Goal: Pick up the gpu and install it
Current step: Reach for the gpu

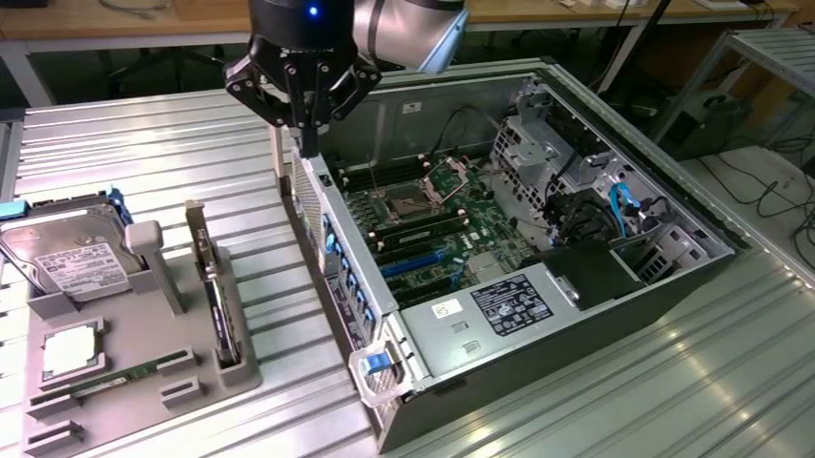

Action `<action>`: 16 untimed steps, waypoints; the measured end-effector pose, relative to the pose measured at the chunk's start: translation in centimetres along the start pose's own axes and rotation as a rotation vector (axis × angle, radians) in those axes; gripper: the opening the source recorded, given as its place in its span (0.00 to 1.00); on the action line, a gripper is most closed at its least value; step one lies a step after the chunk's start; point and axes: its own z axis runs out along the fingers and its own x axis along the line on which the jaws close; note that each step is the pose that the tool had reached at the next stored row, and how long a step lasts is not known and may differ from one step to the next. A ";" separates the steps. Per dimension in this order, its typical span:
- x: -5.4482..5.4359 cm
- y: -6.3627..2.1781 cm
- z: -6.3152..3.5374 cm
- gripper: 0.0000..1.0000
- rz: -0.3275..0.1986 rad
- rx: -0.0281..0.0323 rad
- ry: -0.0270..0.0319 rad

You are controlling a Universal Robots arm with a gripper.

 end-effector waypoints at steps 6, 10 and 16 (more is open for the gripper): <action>0.5 -0.41 -0.03 0.11 0.000 0.0000 0.0000; 0.8 -0.67 -0.05 0.11 0.000 0.0000 0.0000; 1.5 -1.14 -0.09 0.11 0.000 0.0000 0.0000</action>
